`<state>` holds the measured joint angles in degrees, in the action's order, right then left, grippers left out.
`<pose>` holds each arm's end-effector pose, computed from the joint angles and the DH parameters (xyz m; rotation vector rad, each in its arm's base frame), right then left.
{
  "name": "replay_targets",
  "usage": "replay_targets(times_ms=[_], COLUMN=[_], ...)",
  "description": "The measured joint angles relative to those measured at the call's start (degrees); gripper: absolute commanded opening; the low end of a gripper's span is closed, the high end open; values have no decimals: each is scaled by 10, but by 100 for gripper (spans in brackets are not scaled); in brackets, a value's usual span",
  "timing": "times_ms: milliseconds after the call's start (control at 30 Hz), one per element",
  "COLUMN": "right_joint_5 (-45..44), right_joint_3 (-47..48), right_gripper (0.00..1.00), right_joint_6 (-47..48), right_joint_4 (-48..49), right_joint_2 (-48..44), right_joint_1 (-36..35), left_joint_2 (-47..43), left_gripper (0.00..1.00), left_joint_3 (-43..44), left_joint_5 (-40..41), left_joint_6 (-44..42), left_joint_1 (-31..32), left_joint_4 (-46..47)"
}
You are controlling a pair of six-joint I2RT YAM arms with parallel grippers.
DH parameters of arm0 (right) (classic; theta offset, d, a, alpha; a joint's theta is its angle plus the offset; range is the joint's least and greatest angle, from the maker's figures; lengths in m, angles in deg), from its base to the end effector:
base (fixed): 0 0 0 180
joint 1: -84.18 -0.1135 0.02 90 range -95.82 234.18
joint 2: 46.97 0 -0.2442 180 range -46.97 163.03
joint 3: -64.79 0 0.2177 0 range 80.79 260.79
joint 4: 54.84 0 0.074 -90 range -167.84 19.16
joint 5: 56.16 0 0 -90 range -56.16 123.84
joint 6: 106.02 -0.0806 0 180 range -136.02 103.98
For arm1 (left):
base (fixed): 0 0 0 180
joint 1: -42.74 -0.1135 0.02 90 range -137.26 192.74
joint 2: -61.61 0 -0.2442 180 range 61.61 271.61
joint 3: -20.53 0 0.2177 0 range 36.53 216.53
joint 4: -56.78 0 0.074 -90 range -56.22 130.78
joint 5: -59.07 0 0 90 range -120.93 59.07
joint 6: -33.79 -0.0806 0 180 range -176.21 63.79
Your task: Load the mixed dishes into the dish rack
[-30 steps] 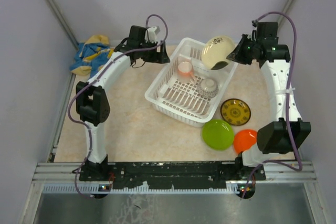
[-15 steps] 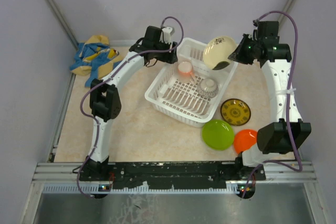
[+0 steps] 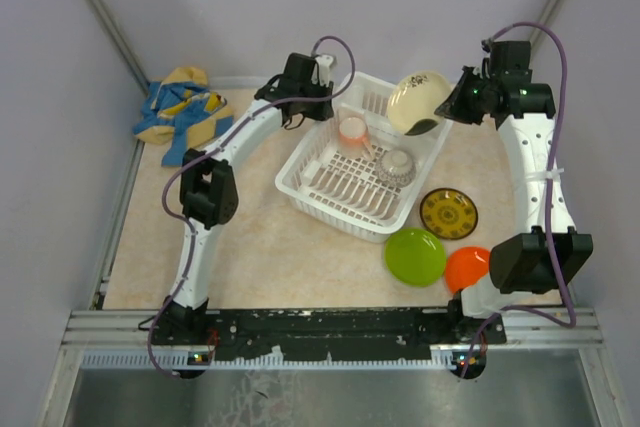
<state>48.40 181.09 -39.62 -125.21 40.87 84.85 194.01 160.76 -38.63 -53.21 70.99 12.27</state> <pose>0.3155 0.0166 0.3597 0.3585 2.2967 0.4964 0.4562 -0.2574 0.2316 0.5635 2.1694 -0.4481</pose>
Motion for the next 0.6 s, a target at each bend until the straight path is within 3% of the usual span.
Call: replay_targets(times_ms=[267, 600], right_joint_5=[0, 1], right_joint_3=[0, 1], right_gripper=[0, 0], right_joint_6=[0, 0], right_joint_4=[-1, -1], right_joint_2=[0, 18], right_joint_1=[0, 0], left_joint_2=[5, -12], left_gripper=[6, 0], left_joint_3=[8, -18], left_joint_5=[16, 20], left_joint_6=[25, 104], left_joint_1=[1, -47], left_joint_4=[-3, -7])
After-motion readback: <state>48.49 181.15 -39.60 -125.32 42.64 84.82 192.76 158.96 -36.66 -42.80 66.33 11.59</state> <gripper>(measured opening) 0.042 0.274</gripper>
